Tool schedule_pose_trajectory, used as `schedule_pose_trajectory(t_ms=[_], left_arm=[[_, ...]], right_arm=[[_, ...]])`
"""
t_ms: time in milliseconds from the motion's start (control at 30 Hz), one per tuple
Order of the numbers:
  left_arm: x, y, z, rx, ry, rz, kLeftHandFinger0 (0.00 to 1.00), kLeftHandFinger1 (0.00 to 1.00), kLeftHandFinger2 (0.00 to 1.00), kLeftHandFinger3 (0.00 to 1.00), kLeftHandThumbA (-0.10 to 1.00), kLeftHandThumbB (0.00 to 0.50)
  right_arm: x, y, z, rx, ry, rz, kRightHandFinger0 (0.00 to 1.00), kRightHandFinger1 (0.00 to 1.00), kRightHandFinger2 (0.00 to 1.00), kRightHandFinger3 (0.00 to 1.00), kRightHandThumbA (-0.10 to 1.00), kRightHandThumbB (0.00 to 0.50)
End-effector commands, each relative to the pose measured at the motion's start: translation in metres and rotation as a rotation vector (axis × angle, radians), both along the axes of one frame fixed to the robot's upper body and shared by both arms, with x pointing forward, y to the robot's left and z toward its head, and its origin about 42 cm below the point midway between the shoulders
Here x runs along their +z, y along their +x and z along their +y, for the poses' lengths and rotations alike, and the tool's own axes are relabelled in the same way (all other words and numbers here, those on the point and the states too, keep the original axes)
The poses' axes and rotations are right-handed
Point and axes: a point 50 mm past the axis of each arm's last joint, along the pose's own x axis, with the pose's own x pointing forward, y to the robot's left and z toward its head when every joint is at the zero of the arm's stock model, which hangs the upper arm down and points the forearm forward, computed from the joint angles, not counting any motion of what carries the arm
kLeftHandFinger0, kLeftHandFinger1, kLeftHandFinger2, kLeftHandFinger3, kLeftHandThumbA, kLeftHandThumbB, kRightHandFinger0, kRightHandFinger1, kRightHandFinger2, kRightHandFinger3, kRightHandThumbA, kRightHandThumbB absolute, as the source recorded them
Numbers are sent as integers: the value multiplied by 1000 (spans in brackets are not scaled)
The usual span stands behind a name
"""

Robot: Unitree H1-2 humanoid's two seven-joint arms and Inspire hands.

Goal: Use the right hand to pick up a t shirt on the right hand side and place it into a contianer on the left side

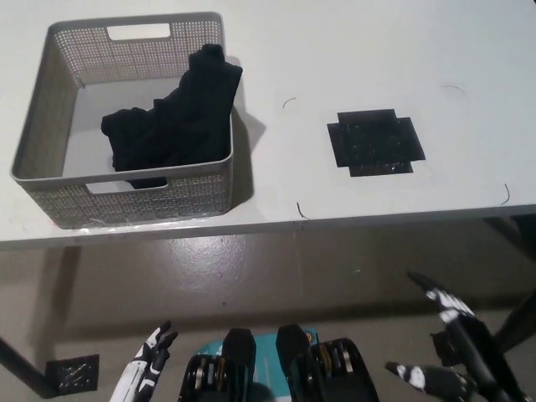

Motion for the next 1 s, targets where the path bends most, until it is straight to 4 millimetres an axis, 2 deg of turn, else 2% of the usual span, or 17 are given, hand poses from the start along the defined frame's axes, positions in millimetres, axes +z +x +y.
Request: schedule_pose_trajectory(t_ms=[0, 100, 200, 233, 333, 367, 500, 567, 600, 667, 700, 733, 867, 967], left_arm=[[9, 0, 14, 41, -1, -73, 1000, 982, 964, 1000, 1000, 255], [8, -2, 15, 41, -7, -69, 1000, 988, 987, 1000, 1000, 277], [7, -2, 15, 50, -1, -80, 1000, 987, 968, 1000, 1000, 260], [6, -2, 15, 49, -1, -79, 1000, 988, 966, 1000, 1000, 260], [5, -6, 14, 60, -9, -77, 1000, 996, 978, 1000, 1000, 251], [4, -5, 15, 68, -11, -85, 1000, 990, 993, 1000, 1000, 249], [4, -6, 18, 68, -1, -90, 1000, 989, 996, 1000, 1000, 254], [4, -5, 18, 70, -4, -91, 1000, 990, 993, 1000, 1000, 258], [5, -5, 18, 68, -5, -93, 1000, 987, 987, 1000, 1000, 237], [6, -5, 18, 64, 0, -97, 1000, 987, 987, 1000, 1000, 233], [6, -5, 18, 66, -2, -97, 1000, 985, 983, 1000, 1000, 229], [7, -5, 18, 69, 1, -100, 1000, 981, 979, 1000, 1000, 228], [5, -6, 18, 69, -8, -92, 1000, 992, 996, 1000, 1000, 262], [6, -6, 17, 60, -39, -90, 1000, 1000, 1000, 1000, 1000, 250]], right_arm=[[48, -25, -24, 33, -29, -495, 1000, 1000, 1000, 1000, 1000, 194], [36, -33, -28, 14, -40, -453, 1000, 1000, 1000, 1000, 1000, 216], [15, -38, -33, -17, -29, -390, 1000, 1000, 1000, 1000, 1000, 226], [14, -39, -33, -20, -29, -387, 1000, 1000, 1000, 1000, 1000, 227], [-8, -43, -41, -50, -7, -295, 1000, 1000, 1000, 1000, 1000, 237], [-22, -42, -45, -65, 20, -229, 1000, 1000, 1000, 1000, 1000, 247], [-46, -40, -54, -95, 49, -113, 1000, 1000, 1000, 1000, 1000, 265], [-50, -38, -57, -99, 65, -89, 1000, 1000, 1000, 1000, 1000, 264], [-53, -37, -59, -114, 102, -59, 1000, 1000, 1000, 1000, 1000, 276], [-55, -35, -60, -123, 143, -31, 1000, 1000, 1000, 1000, 1000, 275], [-56, -34, -61, -121, 156, -21, 1000, 1000, 1000, 1000, 1000, 244], [-57, -33, -61, -122, 157, -10, 1000, 1000, 1000, 1000, 1000, 239], [-59, -34, -60, -122, 176, 16, 1000, 1000, 1000, 1000, 1000, 245], [-60, -33, -60, -119, 189, 24, 1000, 1000, 1000, 1000, 1000, 253]])
